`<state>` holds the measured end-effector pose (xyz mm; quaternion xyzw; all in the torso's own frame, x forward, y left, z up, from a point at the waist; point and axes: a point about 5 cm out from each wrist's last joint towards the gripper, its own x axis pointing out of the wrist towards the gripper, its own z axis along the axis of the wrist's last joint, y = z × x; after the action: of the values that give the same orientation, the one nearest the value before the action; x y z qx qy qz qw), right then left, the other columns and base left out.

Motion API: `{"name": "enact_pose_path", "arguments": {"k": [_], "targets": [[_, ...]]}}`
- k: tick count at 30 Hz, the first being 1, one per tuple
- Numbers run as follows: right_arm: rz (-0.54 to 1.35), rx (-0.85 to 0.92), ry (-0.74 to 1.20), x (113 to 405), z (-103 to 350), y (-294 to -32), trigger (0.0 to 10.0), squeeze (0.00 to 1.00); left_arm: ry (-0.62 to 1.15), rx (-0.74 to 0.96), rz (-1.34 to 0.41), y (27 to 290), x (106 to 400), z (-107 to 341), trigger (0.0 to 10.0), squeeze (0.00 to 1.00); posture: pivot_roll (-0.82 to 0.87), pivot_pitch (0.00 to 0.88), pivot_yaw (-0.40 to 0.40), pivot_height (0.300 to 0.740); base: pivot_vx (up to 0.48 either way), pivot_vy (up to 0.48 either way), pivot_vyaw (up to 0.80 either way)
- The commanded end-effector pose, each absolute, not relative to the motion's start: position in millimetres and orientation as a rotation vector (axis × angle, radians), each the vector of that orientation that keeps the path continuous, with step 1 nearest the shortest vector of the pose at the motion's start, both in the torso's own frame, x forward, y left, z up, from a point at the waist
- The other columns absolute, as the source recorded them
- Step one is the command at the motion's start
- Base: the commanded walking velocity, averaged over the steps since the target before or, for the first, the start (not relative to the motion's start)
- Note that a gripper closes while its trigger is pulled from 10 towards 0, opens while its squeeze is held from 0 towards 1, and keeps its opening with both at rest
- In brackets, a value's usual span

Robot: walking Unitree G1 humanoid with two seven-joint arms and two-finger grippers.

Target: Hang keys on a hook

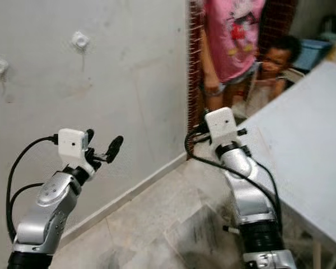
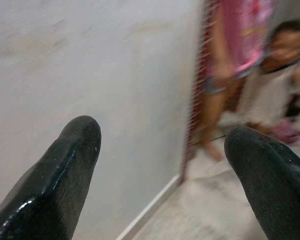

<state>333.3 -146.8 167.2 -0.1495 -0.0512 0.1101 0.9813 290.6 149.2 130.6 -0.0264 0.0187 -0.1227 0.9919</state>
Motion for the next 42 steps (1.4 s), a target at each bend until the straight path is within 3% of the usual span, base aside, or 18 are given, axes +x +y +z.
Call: {"name": "enact_pose_path", "arguments": {"k": [1,14,25,32,42], "targets": [[0.217,-0.304,-0.111,332,171,-151,10.0,0.0,0.018,-0.057,-0.242,147,292,134,10.0,0.0,0.0,0.0,0.049,0.74,0.0,0.0,0.0],[0.235,-0.318,-0.123,332,175,-151,10.0,0.0,0.008,-0.095,-0.179,150,294,133,10.0,0.0,-0.01,0.0,0.032,0.74,0.0,0.0,0.21],[0.3,-0.3,-0.106,326,172,-140,10.0,0.0,-0.013,-0.07,-0.09,160,291,127,10.0,0.0,0.01,0.0,-0.06,0.74,0.0,0.0,0.0],[0.344,-0.298,-0.117,325,170,-125,10.0,0.0,-0.013,-0.085,-0.083,161,288,126,10.0,0.0,0.02,0.0,-0.043,0.74,0.0,-0.301,0.0],[0.304,-0.286,-0.11,320,166,-132,10.0,0.0,0.002,-0.067,-0.117,163,290,126,10.0,0.0,0.01,0.0,0.012,0.74,0.0,-0.474,0.0]]}}
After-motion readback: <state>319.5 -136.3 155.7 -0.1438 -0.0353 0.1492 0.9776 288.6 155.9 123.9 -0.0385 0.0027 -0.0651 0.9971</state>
